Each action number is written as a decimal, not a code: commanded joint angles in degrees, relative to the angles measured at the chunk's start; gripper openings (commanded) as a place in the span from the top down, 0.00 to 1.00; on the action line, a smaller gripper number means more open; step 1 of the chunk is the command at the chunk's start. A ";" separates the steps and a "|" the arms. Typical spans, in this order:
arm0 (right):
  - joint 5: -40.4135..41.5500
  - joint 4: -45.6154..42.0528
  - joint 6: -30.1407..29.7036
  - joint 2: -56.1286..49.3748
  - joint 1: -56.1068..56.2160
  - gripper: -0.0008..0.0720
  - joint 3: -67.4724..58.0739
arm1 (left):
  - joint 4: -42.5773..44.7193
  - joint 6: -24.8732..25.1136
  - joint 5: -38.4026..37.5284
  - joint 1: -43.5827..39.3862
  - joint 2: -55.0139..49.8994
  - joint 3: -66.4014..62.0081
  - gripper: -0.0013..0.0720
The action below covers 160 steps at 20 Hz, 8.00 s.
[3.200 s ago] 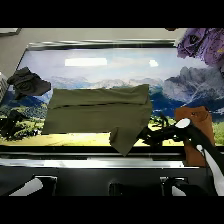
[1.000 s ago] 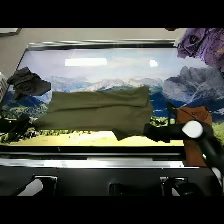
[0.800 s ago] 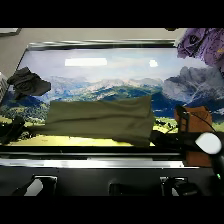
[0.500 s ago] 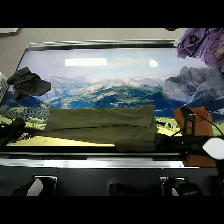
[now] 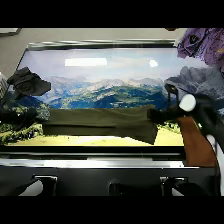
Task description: Fold the clothes and pants, and hang the long-sleeved shirts on hangers.
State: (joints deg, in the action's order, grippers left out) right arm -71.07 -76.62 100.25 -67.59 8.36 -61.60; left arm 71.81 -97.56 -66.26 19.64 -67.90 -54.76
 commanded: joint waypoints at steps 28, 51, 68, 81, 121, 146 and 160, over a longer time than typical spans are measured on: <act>-7.08 32.89 -32.92 -25.07 -30.60 0.04 -4.39 | 7.32 -2.19 -4.33 -6.58 -20.41 -27.17 0.14; -8.68 16.33 -12.26 -15.08 -16.74 0.96 -13.57 | -13.14 -1.53 4.83 -22.97 -26.03 -26.97 0.96; -25.86 0.70 -4.17 -5.75 -16.74 0.96 -35.21 | -50.34 -3.28 31.87 -65.88 -47.93 -37.79 0.96; -24.72 5.03 3.43 -5.33 -13.09 0.96 -35.93 | -22.69 -9.18 8.00 -48.65 -37.94 -40.61 0.96; -9.94 7.10 3.69 -13.05 0.81 0.22 -36.02 | -0.17 -5.75 -12.31 -9.55 -13.42 -40.61 0.96; 7.10 43.54 -29.53 -29.59 -7.23 0.85 0.92 | -0.15 -5.75 -12.20 -9.35 -13.44 -40.59 0.96; 5.16 18.82 2.14 -28.48 -11.32 0.96 -40.15 | -0.17 -5.77 -12.26 -9.38 -13.44 -40.59 0.96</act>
State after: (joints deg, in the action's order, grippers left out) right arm -66.15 -52.25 94.28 -96.12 -0.64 -93.93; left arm 71.64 -103.31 -78.50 10.31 -81.36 -95.35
